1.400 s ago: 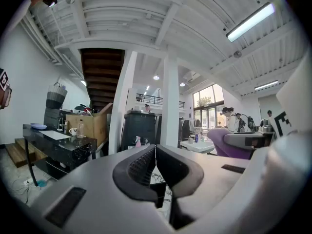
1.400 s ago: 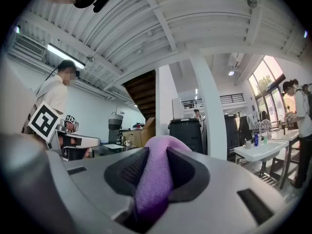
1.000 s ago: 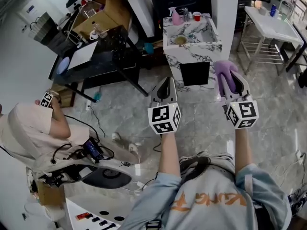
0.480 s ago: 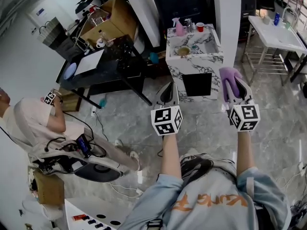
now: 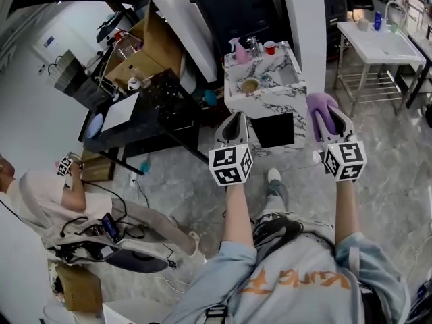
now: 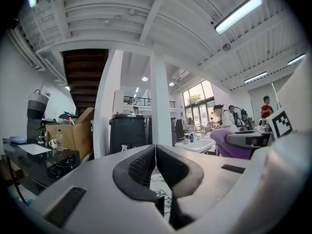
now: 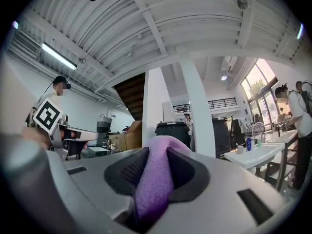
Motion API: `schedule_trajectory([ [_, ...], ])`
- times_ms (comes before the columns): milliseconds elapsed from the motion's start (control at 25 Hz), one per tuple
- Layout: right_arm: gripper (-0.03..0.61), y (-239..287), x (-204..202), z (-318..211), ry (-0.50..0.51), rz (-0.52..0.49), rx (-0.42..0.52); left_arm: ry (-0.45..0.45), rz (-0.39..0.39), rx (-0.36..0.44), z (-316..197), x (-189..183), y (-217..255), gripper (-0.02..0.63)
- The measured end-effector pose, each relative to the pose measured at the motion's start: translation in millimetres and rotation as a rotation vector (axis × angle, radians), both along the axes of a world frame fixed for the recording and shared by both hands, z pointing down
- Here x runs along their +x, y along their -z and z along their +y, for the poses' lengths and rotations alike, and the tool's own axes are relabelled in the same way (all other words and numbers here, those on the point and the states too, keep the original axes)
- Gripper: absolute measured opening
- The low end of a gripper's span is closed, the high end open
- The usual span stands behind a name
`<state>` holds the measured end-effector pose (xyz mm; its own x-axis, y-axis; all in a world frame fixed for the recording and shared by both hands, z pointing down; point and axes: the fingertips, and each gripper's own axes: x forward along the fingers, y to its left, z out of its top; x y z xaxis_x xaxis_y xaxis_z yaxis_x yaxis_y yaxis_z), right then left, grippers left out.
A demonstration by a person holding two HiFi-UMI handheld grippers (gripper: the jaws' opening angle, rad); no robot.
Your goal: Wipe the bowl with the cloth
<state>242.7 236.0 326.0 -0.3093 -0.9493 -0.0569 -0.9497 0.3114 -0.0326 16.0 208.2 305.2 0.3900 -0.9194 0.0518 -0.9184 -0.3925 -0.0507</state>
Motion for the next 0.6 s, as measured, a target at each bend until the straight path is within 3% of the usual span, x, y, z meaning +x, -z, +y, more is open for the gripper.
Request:
schedule_trajectory([
  [200,0.124,-13.0,1.6,-57.5,-0.036,0.044,0.003,-0.053,0.017,-0.009,-75.2,3.7,-18.7,0.025],
  [400,0.124,-22.3,2.4,-130.2,-0.081,0.06,-0.044,-0.113,0.016,-0.069,-165.1,9.6,-39.3,0.025],
  [600,0.125,-29.1,-14.2,-196.3,-0.067,0.094,-0.109,-0.105,-0.017,-0.137,-240.8,-7.4,-59.1,0.025],
])
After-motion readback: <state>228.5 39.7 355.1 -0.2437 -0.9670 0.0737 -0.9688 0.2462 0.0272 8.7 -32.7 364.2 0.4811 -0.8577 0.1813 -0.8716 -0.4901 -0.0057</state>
